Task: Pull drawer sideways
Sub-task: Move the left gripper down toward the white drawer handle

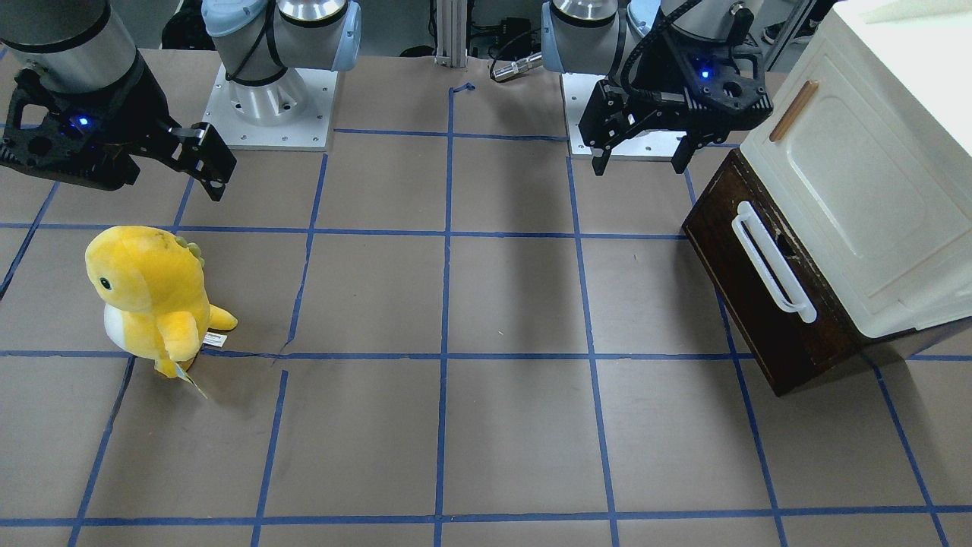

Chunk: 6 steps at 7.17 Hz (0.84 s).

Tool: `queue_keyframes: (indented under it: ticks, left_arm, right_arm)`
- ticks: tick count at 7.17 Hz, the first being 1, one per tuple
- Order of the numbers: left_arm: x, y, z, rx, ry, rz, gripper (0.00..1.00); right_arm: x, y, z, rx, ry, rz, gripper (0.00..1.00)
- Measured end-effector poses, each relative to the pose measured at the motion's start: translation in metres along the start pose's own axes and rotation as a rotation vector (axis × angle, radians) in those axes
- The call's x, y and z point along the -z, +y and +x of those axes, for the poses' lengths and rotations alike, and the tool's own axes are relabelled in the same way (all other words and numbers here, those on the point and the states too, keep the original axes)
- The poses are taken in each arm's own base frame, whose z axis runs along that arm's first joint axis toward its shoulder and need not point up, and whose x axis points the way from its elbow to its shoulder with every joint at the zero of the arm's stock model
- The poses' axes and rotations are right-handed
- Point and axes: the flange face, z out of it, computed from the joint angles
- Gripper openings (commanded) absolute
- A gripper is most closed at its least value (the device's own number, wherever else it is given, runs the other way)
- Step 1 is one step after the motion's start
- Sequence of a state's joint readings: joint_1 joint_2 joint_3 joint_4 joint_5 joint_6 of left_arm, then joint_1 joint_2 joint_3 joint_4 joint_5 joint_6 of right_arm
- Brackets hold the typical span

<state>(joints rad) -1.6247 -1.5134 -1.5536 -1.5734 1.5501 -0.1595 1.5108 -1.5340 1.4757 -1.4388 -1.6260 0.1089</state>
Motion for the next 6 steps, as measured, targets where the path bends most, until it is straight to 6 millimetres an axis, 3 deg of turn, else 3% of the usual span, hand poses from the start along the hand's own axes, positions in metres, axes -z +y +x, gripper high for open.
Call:
queue_keyframes:
  ticks: [2, 4, 6]
  left_arm:
    - [-0.018, -0.001, 0.006, -0.009, -0.008, -0.035, 1.0]
    - [-0.067, 0.006, 0.032, -0.052, -0.064, -0.091, 1.0]
    - [-0.128, 0.005, 0.034, -0.012, -0.186, -0.171, 1.0]
  right_arm:
    - [0.0, 0.0, 0.0, 0.0, 0.0, 0.0, 1.0]
    - [0.0, 0.0, 0.0, 0.0, 0.0, -0.001, 1.0]
    - [0.0, 0.0, 0.0, 0.0, 0.0, 0.0, 1.0]
